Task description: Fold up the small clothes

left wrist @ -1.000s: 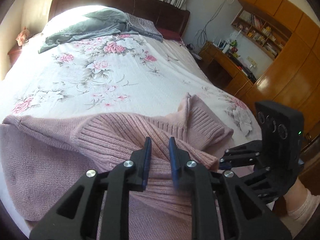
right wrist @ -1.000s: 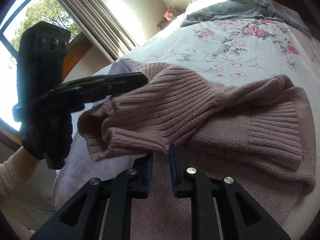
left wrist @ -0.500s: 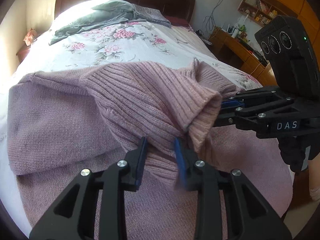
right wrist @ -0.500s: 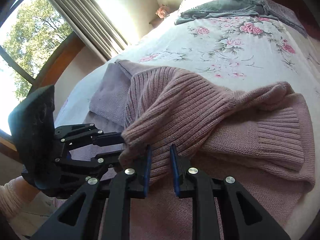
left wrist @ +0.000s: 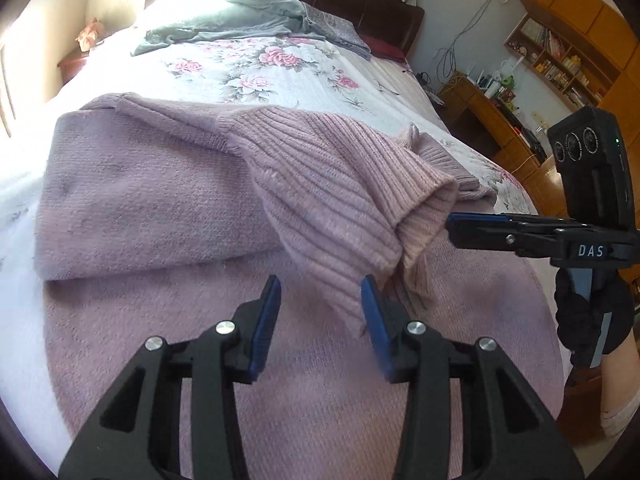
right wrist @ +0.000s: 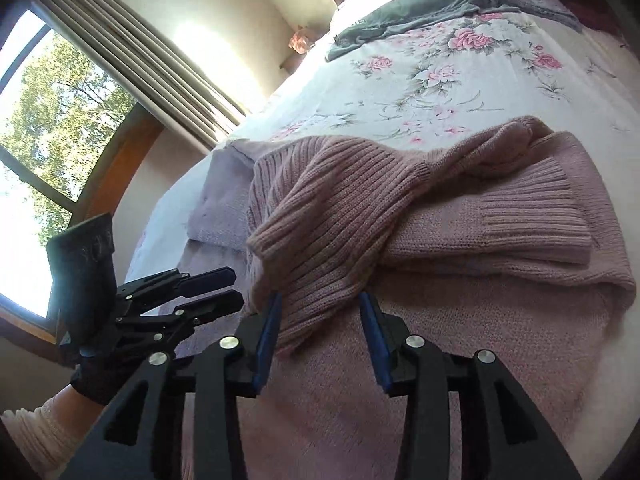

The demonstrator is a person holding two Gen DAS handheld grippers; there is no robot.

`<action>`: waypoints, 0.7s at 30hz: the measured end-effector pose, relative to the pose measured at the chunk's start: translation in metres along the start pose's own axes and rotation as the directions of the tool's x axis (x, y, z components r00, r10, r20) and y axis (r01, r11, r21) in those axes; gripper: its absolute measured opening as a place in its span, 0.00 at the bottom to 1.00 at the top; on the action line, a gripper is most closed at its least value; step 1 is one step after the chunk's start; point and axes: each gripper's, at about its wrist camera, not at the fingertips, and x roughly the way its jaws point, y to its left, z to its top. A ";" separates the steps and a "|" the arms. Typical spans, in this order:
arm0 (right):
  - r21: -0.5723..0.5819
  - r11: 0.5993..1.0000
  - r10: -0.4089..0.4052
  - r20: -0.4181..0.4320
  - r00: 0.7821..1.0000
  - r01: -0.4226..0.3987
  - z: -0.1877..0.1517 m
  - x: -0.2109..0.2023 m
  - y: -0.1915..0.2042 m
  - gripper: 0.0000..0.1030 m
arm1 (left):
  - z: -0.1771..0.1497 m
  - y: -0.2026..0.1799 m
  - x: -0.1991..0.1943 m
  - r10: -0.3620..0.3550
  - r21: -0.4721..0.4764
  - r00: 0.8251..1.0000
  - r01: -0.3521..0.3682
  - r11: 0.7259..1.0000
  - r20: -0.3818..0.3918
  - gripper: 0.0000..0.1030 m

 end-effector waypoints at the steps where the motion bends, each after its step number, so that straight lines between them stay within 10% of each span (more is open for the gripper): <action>1: -0.006 1.000 -0.008 0.006 1.000 0.008 -0.007 -0.012 0.001 0.41 | -0.008 0.003 -0.012 0.001 -0.011 1.000 -0.001 1.000 0.005 0.41; 21: 0.039 0.969 -0.242 -0.075 0.967 0.245 -0.217 -0.136 0.003 0.60 | -0.198 0.058 -0.156 0.264 -0.244 0.952 -0.295 0.924 -0.152 0.49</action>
